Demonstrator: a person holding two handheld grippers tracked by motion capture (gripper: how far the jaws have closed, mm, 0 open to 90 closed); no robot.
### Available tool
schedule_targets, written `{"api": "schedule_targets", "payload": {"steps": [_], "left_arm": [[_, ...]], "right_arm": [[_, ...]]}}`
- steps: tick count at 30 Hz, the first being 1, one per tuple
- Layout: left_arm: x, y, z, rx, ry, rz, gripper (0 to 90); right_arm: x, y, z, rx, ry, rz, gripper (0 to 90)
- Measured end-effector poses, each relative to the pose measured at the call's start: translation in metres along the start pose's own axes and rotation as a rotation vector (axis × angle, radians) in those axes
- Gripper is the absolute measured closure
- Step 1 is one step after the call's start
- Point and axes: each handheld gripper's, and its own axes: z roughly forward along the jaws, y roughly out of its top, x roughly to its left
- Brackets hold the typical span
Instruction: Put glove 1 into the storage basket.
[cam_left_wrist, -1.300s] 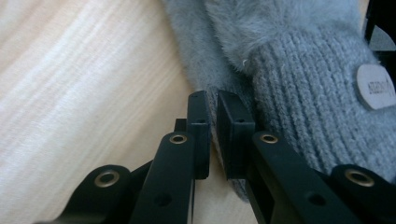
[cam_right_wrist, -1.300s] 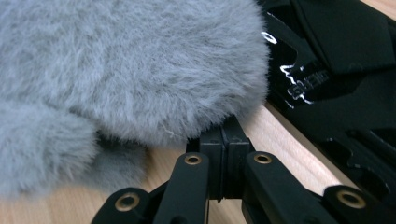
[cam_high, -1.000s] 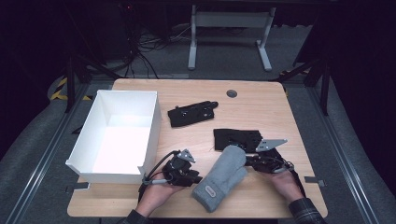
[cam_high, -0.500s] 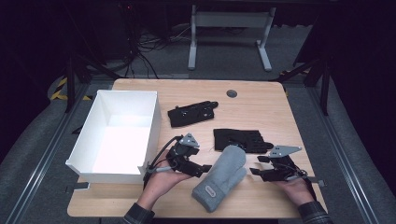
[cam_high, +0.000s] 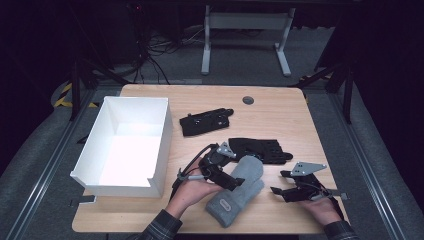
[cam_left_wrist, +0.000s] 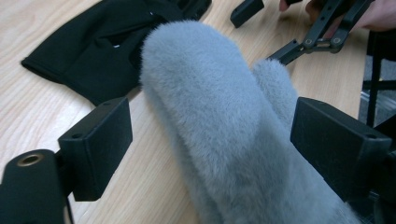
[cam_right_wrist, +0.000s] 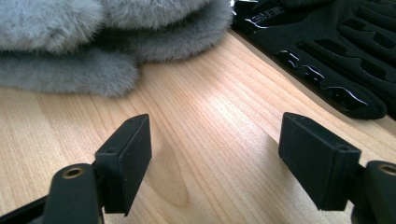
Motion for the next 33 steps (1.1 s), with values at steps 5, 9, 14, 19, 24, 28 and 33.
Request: {"api": "schedule_targets", "payload": {"steps": [5, 9, 14, 19, 24, 28, 33], "left_arm": [[0.001, -0.006, 0.013, 0.026, 0.009, -0.017, 11.9], [0.002, -0.012, 0.025, 0.067, 0.019, -0.02, 11.9], [0.005, -0.019, 0.037, 0.092, 0.002, -0.043, 11.8], [0.012, -0.026, 0.043, 0.096, -0.051, -0.07, 18.1], [0.015, -0.027, 0.045, 0.107, -0.148, -0.075, 37.5], [0.017, -0.027, 0.047, 0.115, -0.189, -0.079, 47.7], [0.018, -0.026, 0.047, 0.138, -0.226, -0.09, 61.0]], "right_arm": [[0.002, -0.001, 0.002, -0.002, -0.014, -0.019, 23.1], [0.003, -0.002, 0.002, -0.01, -0.021, -0.024, 22.5], [0.003, -0.003, 0.002, -0.016, -0.025, -0.024, 22.2], [0.002, -0.004, 0.002, -0.026, -0.025, -0.025, 21.1], [0.002, -0.005, 0.003, -0.033, -0.026, -0.022, 20.1], [0.002, -0.005, 0.003, -0.033, -0.027, -0.021, 19.9], [0.002, -0.005, 0.003, -0.033, -0.028, -0.021, 19.7]]}}
